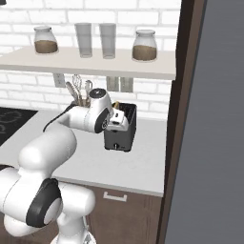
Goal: Start the toaster. Once the lever pops up, take the bread to the plate on the dining counter.
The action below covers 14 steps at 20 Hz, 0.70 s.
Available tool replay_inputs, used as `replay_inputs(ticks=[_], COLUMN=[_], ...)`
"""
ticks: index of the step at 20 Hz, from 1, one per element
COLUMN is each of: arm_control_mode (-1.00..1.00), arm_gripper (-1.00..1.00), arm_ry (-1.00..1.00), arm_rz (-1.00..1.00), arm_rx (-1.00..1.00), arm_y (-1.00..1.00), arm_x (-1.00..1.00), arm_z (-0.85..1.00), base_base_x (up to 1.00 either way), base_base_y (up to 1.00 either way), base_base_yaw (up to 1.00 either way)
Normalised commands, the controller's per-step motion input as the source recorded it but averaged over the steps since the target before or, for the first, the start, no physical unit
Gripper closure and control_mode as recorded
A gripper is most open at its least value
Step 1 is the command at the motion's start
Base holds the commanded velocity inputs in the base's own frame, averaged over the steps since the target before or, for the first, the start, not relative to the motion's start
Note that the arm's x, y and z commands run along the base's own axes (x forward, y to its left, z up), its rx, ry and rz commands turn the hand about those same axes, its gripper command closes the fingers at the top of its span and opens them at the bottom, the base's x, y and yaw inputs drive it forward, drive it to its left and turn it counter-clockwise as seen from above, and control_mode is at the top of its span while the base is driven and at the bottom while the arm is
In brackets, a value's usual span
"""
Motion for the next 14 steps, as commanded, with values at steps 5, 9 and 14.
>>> replay_inputs(ticks=[5,9,14], arm_control_mode=[-1.0,-1.0,-1.0], arm_gripper=[1.0,1.0,1.0], arm_ry=[0.0,0.0,0.0], arm_rz=[0.0,0.0,0.0], arm_rx=[0.0,0.0,0.0], arm_y=[0.05,0.0,0.0], arm_x=[0.27,0.18,0.13], arm_z=[-0.12,-0.12,-0.16], base_base_x=[0.0,0.0,0.0], base_base_y=[0.0,0.0,0.0], base_base_yaw=[0.0,0.0,0.0])
